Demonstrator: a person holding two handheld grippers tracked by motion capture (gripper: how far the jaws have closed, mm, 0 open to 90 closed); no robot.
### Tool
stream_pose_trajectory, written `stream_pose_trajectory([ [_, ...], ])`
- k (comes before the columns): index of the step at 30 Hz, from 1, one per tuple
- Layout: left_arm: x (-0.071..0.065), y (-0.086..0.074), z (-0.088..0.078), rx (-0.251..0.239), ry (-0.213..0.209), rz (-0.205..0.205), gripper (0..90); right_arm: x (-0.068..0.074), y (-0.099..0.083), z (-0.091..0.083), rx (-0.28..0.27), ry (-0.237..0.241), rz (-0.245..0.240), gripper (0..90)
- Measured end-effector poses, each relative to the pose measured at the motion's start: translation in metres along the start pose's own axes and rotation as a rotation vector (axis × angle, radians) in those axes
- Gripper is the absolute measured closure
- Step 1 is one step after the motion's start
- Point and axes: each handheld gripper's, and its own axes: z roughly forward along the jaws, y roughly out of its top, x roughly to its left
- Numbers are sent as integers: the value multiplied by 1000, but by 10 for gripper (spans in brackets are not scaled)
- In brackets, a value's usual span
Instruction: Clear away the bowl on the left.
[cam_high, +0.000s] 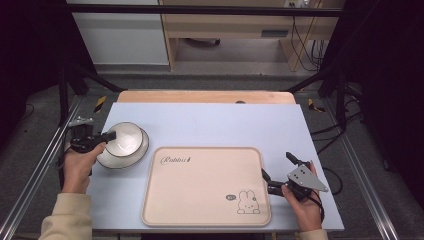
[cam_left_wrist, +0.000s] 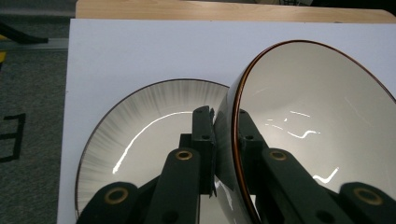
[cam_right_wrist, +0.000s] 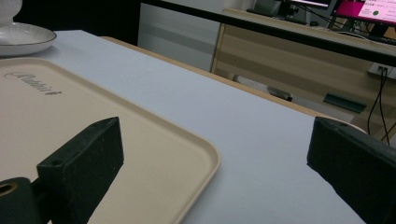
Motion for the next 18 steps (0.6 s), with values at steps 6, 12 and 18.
stream_pose_trajectory([
  [6,-9,3,2,-2,-27,8,819,0,-1,3,0,7,10,38],
  [12,-18,3,5,0,-51,13,819,-1,-2,-1,-7,-1,33,38],
  [18,-26,3,10,9,-65,32,819,-2,-1,-1,-13,-3,29,36],
])
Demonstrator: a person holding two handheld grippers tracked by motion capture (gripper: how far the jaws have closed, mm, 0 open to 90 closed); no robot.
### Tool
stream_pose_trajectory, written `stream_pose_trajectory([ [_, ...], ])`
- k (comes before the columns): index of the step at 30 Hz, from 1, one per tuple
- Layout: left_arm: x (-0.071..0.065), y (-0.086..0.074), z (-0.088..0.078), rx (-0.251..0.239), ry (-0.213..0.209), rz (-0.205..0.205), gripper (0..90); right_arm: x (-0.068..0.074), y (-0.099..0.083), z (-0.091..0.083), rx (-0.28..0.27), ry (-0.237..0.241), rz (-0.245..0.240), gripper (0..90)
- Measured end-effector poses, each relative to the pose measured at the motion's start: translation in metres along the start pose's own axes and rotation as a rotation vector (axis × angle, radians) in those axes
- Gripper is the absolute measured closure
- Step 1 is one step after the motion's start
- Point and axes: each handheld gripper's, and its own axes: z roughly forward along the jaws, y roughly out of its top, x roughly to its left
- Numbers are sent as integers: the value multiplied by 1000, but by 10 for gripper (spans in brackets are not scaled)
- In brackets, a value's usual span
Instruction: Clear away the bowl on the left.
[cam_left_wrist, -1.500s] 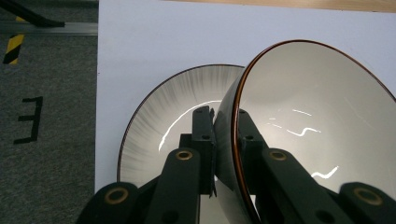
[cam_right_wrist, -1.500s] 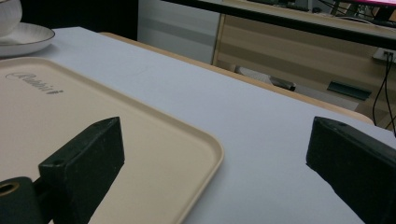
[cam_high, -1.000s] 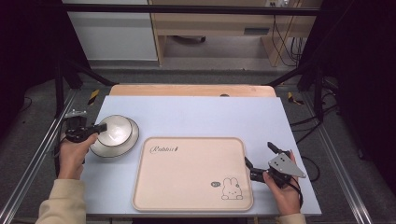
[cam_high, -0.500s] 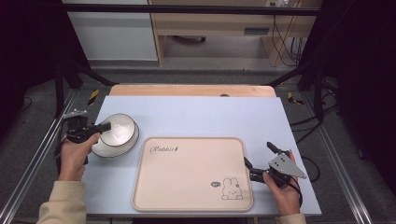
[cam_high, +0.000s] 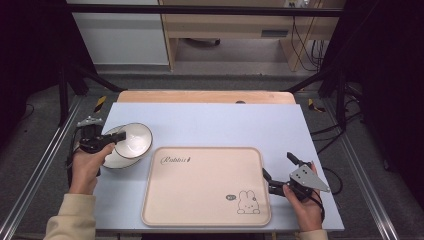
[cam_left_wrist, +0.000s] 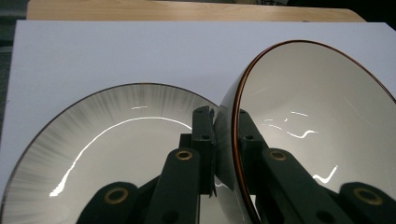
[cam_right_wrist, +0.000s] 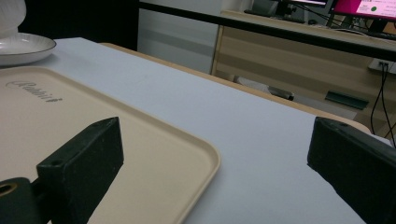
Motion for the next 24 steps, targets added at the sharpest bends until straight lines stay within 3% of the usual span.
stream_pose_trajectory([
  [14,-17,0,4,2,-35,31,818,1,1,0,-4,-4,6,35],
  [19,-19,1,6,-10,-73,6,819,3,-4,2,23,6,8,35],
  [24,-30,5,4,-7,-72,41,818,-2,-5,0,16,-10,33,36],
])
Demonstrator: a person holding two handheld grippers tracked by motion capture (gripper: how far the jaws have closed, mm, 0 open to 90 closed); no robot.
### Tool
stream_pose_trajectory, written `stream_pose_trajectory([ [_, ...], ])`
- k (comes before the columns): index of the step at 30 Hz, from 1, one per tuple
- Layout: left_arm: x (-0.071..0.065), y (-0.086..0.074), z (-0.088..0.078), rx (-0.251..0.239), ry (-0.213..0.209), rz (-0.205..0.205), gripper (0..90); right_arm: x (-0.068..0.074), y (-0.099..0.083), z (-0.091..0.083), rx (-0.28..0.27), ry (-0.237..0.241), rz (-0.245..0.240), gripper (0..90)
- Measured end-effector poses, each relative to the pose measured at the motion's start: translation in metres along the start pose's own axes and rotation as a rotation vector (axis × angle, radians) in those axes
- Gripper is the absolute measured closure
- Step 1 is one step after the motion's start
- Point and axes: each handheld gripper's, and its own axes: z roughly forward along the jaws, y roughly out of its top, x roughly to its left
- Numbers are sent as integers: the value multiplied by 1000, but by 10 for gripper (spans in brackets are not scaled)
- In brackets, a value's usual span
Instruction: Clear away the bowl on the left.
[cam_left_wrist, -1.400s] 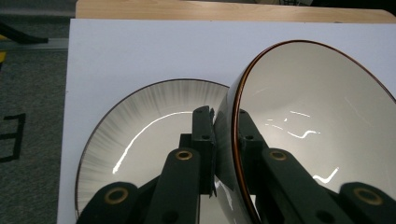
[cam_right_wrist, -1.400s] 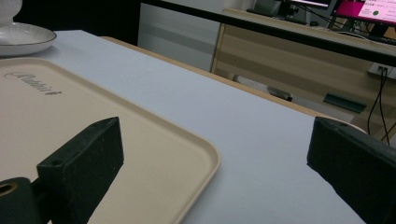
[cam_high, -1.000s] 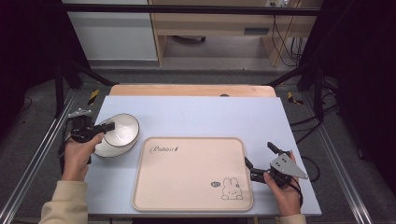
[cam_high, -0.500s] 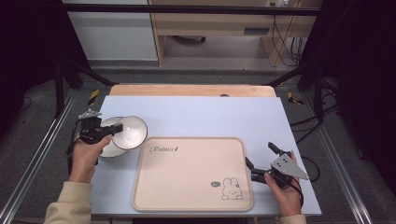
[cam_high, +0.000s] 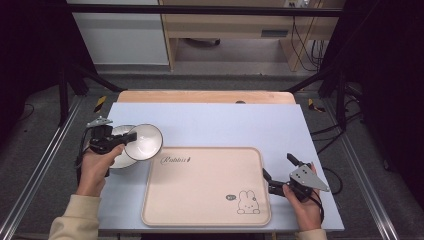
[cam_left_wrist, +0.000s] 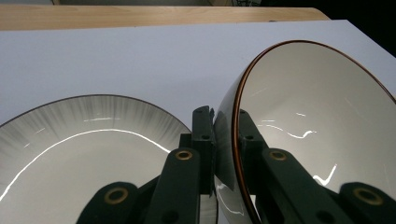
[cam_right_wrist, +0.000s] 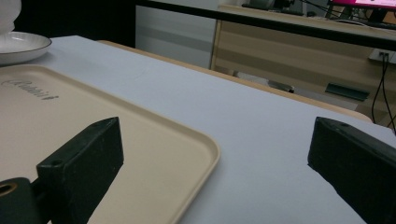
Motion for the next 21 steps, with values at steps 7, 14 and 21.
stream_pose_trajectory([
  [7,-11,4,0,-8,-15,9,819,-1,3,-4,-18,-6,-7,37],
  [14,-19,4,8,10,-27,25,819,4,6,-2,-25,22,-34,37],
  [21,-26,4,11,9,-49,23,819,5,8,-4,-27,25,-45,34],
])
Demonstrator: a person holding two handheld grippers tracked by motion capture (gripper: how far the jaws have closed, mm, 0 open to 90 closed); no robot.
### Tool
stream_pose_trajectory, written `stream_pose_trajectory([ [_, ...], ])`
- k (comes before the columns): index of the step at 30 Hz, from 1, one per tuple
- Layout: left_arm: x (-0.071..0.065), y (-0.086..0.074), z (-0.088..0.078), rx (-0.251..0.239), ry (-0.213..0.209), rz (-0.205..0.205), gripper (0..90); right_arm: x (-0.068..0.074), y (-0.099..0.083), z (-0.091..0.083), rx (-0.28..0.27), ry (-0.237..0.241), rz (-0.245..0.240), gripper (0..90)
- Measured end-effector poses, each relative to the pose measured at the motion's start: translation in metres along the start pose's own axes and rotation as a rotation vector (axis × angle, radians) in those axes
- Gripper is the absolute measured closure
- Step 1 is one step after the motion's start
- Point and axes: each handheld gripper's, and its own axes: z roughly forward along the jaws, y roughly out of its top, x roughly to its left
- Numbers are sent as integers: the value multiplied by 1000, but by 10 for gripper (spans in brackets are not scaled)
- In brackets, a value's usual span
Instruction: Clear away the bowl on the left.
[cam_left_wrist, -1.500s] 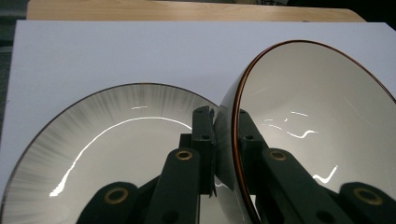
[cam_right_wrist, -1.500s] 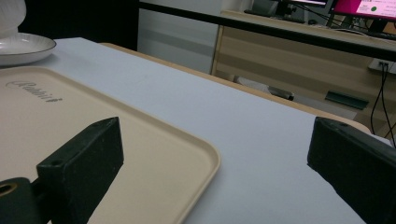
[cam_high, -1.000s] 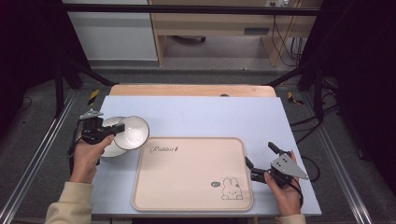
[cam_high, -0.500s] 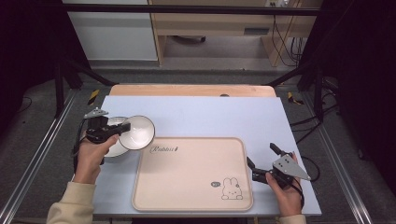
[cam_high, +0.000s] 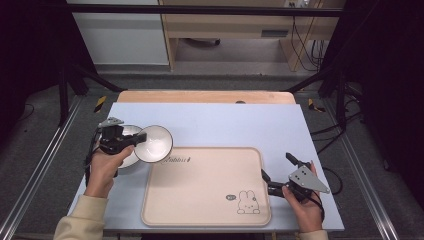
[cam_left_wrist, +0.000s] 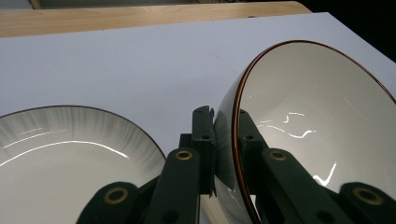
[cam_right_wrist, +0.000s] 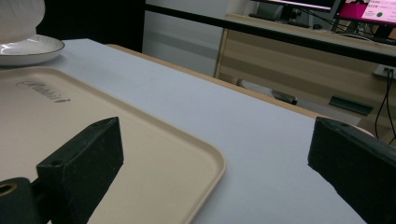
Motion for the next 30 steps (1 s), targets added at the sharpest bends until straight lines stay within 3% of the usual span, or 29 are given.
stream_pose_trajectory([
  [3,-7,-1,9,9,-49,-7,819,-3,-1,0,-1,-5,23,35],
  [12,-25,-1,19,30,-63,31,818,1,1,2,3,10,-5,33],
  [19,-43,-1,25,38,-120,42,818,0,0,1,-4,10,0,29],
  [23,-58,1,29,51,-152,69,818,0,0,1,-12,9,3,30],
  [30,-68,-1,37,69,-164,90,818,0,0,1,-9,12,-1,29],
])
